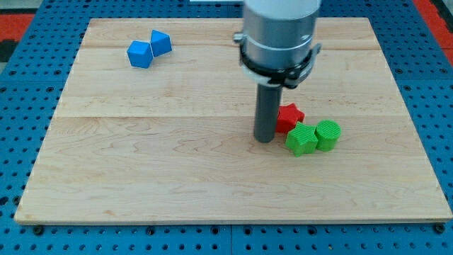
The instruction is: Push the red blocks into the yellow blocks
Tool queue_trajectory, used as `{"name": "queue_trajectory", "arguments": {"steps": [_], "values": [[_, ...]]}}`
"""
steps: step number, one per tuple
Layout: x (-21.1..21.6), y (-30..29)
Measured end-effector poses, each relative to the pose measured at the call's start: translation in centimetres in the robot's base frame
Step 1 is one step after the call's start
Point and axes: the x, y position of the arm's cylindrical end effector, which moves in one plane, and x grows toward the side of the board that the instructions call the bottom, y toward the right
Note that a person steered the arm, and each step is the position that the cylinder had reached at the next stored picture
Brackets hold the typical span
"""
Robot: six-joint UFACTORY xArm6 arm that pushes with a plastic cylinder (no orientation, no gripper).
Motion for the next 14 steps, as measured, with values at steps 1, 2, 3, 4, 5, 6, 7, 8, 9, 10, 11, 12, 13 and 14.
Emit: {"name": "queue_trajectory", "arguments": {"steps": [1, 2, 3, 4, 5, 6, 7, 8, 9, 10, 11, 12, 13, 14], "values": [[-1.2, 1.5], [-0.8, 4.0], [-0.2, 6.1], [-1.1, 8.4], [-4.7, 8.4], [-9.5, 8.4], [-13.5, 8.1], [-16.0, 6.7], [-11.7, 12.1], [-4.0, 10.9], [-3.3, 3.3], [-3.2, 1.7], [-2.4, -2.6], [-4.3, -6.3]]}}
